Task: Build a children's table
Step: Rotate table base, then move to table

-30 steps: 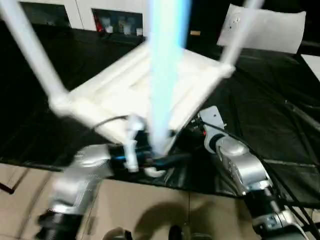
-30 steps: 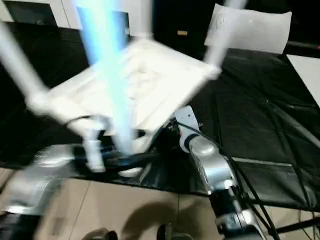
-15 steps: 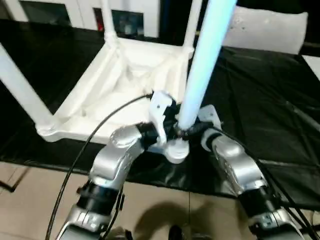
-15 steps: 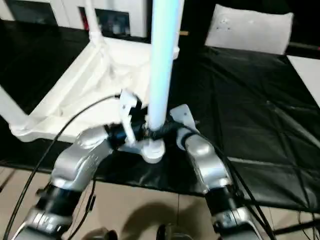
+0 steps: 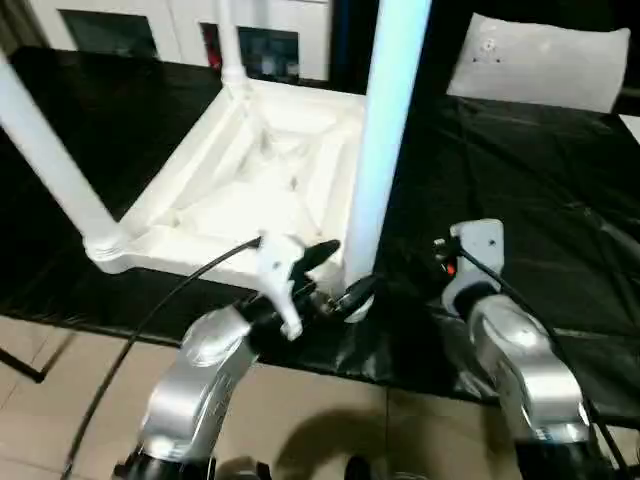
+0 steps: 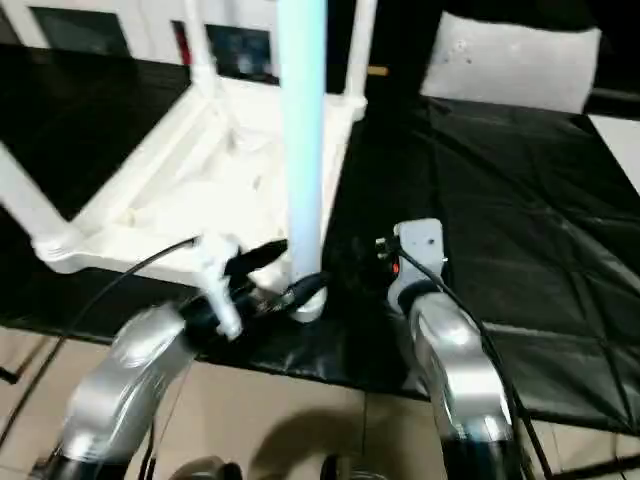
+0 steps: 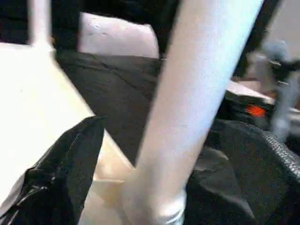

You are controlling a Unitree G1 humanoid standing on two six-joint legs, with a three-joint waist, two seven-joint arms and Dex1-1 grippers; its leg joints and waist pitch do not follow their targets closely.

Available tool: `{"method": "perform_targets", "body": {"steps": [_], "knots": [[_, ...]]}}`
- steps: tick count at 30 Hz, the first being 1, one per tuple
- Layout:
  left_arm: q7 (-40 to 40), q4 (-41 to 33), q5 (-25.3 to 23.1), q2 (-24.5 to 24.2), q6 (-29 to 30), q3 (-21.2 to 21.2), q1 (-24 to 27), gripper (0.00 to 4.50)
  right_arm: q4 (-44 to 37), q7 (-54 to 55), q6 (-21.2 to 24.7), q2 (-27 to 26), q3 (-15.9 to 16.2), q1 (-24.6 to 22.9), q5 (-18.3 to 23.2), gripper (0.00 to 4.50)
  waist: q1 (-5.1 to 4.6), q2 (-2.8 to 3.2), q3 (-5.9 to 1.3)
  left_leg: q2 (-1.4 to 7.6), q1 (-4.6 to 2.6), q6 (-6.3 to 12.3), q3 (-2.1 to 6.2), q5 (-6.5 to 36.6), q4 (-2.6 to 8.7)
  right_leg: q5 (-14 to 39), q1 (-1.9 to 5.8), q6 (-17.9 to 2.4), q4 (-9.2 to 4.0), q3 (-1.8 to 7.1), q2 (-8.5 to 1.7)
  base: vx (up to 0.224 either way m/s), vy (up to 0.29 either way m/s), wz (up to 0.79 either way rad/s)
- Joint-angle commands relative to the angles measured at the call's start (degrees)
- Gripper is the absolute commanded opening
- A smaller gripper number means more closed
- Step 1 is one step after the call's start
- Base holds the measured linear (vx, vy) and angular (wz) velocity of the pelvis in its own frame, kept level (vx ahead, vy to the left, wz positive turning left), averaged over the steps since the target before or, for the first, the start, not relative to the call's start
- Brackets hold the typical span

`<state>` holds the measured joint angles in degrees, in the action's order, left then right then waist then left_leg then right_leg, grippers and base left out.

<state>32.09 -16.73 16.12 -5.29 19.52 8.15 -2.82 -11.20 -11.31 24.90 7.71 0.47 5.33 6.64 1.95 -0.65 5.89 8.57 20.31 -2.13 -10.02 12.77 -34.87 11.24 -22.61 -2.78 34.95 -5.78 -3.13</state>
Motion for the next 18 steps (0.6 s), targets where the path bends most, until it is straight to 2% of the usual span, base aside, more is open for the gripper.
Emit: {"method": "perform_targets", "body": {"steps": [1, 4, 5, 6, 7, 8, 9, 10, 11, 12, 13, 14, 15, 16, 17, 18], "knots": [[-1.60, -4.27, 0.67, -0.02, 1.01, -0.63, 2.55, 4.36, -4.36, -0.56, 0.56, 0.09, 0.68, -1.68, 0.91, 4.50, -0.04, 0.27, -3.39, 4.97, 0.11, 2.69, 2.11, 10.67, 4.59, 21.94, 2.80, -5.51, -6.12, 4.64, -6.00, 0.000, 0.000, 0.00], [-3.01, -6.36, 0.94, 0.03, 1.32, -2.07, 5.52, 4.36, -6.91, -0.51, 0.84, -0.34, 0.86, -3.35, 1.32, 4.50, -0.14, 0.06, -3.45, 4.88, 0.30, 2.59, 2.15, 10.37, 4.56, 22.16, 2.82, -4.26, -6.17, 4.71, -5.96, 0.000, 0.000, 0.00], [-4.31, -7.22, 1.08, 0.13, 1.32, -3.57, 7.14, 4.36, -8.33, -0.31, 1.57, -0.32, 0.95, -4.27, 1.30, 4.50, -0.27, -0.21, -3.26, 4.82, 0.40, 2.75, 2.13, 10.17, 4.71, 21.99, 2.67, -3.79, -6.24, 4.70, -5.78, 0.000, 0.000, 0.00], [-5.54, -7.62, 1.00, 0.39, 1.11, -4.87, 8.08, 4.36, -9.21, -0.20, 1.98, -0.23, 1.05, -4.88, 1.19, 4.50, -0.30, -0.11, -3.47, 4.77, 0.56, 2.84, 2.24, 9.40, 4.59, 20.74, 2.94, -3.79, -5.92, 4.69, -5.82, 0.000, 0.000, 0.00], [-7.58, -7.88, 0.67, 0.94, 0.54, -6.63, 8.64, 4.36, -10.35, -0.11, 2.81, -0.23, 1.16, -5.57, 1.53, 4.50, -0.38, -0.33, -3.35, 4.70, 0.40, 3.02, 2.11, 9.59, 4.58, 21.00, 2.64, -3.38, -6.15, 4.66, -5.62, 0.000, 0.000, 0.00], [-9.71, -7.35, -0.94, 1.08, -0.02, -7.80, 8.15, 4.36, -10.80, -0.01, 3.32, -0.39, 1.25, -5.85, 1.80, 4.50, -0.31, -0.22, -3.27, 4.53, 0.42, 3.13, 2.13, 9.98, 4.55, 22.02, 2.64, -3.02, -6.29, 4.61, -5.67, 0.000, 0.000, 0.00], [-13.74, -6.18, -3.50, 1.34, -0.57, -10.00, 6.70, 4.36, -11.49, 0.08, 4.16, -1.21, 1.19, -6.36, 2.90, 4.50, -0.38, -0.39, -3.16, 4.32, 0.50, 3.38, 2.04, 10.41, 4.55, 22.90, 2.64, -2.74, -6.41, 4.68, -5.68, 0.000, 0.000, 0.00], [-15.91, -5.50, -4.48, 1.52, 0.11, -11.09, 5.49, 4.36, -11.64, 0.24, 4.90, -1.62, 1.20, -6.38, 3.26, 4.50, 0.15, -0.37, -4.08, 3.13, -3.04, -0.46, -1.31, 12.22, 2.11, 26.68, 0.20, 0.31, -7.54, 7.95, -3.39, -0.012, -0.002, -0.21], [-18.28, -4.62, -5.71, 1.61, 0.91, -12.11, 3.70, 4.36, -11.48, 0.36, 5.29, -1.91, 1.37, -6.24, 3.27, 4.50, 0.20, -1.19, -3.53, 2.65, -1.76, -0.45, -1.61, 12.42, 2.17, 27.32, 0.80, 0.06, -7.33, 9.23, -3.00, -0.012, -0.002, -0.21], [-19.35, -4.40, -6.08, 1.65, 1.52, -12.51, 2.85, 4.36, -11.43, 0.42, 5.46, -1.97, 1.51, -6.16, 3.14, 4.50, 1.22, -1.56, -3.35, 1.88, -1.53, 0.12, -1.64, 13.90, 0.89, 31.20, 1.14, -0.42, -7.65, 12.56, -3.89, -0.016, 0.009, -0.44], [-19.72, -4.17, -6.37, 1.66, 0.91, -12.59, 1.96, 4.36, -11.27, 0.53, 5.45, -2.00, 1.68, -6.00, 2.91, 4.50, 2.65, -1.91, -3.23, 1.32, -1.08, 1.65, -0.07, 13.00, -2.24, 37.13, 2.76, -2.51, -9.08, 17.78, -7.26, -0.007, 0.064, -0.52], [-19.95, -4.02, -6.53, 1.64, 0.85, -12.58, 1.39, 4.36, -11.16, 0.62, 5.35, -2.05, 1.76, -5.86, 2.77, 4.50, 3.27, -2.16, -2.81, 1.09, 0.50, 1.99, 1.35, 11.88, -3.98, 39.53, 3.98, -3.68, -9.51, 20.26, -8.93, -0.007, 0.064, -0.52], [-20.27, -3.89, -6.66, 1.62, 1.35, -12.59, 0.98, 4.36, -11.07, 0.70, 5.29, -2.08, 1.81, -5.74, 2.67, 4.50, 3.48, -2.29, -2.96, 0.21, 3.14, 1.44, 4.52, 9.76, -6.32, 39.47, 5.90, -5.91, -9.01, 22.84, -9.71, 0.004, 0.148, -0.69], [-20.74, -3.53, -7.47, 1.27, 0.91, -12.34, 0.32, 4.36, -11.03, 0.91, 5.43, -2.14, 1.93, -5.57, 2.40, 4.50, 3.55, -2.06, -3.00, -0.76, 3.34, -0.29, 6.45, 8.65, -6.71, 35.85, 4.82, -7.51, -8.55, 22.73, -6.94, -0.009, 0.199, -0.77], [-21.49, -3.53, -8.07, 0.97, 2.10, -11.82, -0.27, 4.36, -11.13, 1.25, 5.93, -2.21, 2.04, -5.39, 2.00, 4.50, 3.11, -1.39, -3.16, -1.07, 2.76, -1.59, 6.80, 7.62, -4.96, 31.94, 4.07, -7.65, -7.97, 21.44, -4.19, -0.009, 0.199, -0.77], [-21.52, -3.55, -8.13, 0.96, 2.11, -11.76, -0.29, 4.36, -11.14, 1.23, 5.92, -2.21, 2.03, -5.39, 2.01, 4.50, 0.97, -0.42, -3.54, -0.96, -0.11, -6.04, 5.54, 5.65, 1.64, 23.47, 1.19, -3.41, -6.19, 16.20, 3.76, -0.026, 0.230, -0.67]]}}
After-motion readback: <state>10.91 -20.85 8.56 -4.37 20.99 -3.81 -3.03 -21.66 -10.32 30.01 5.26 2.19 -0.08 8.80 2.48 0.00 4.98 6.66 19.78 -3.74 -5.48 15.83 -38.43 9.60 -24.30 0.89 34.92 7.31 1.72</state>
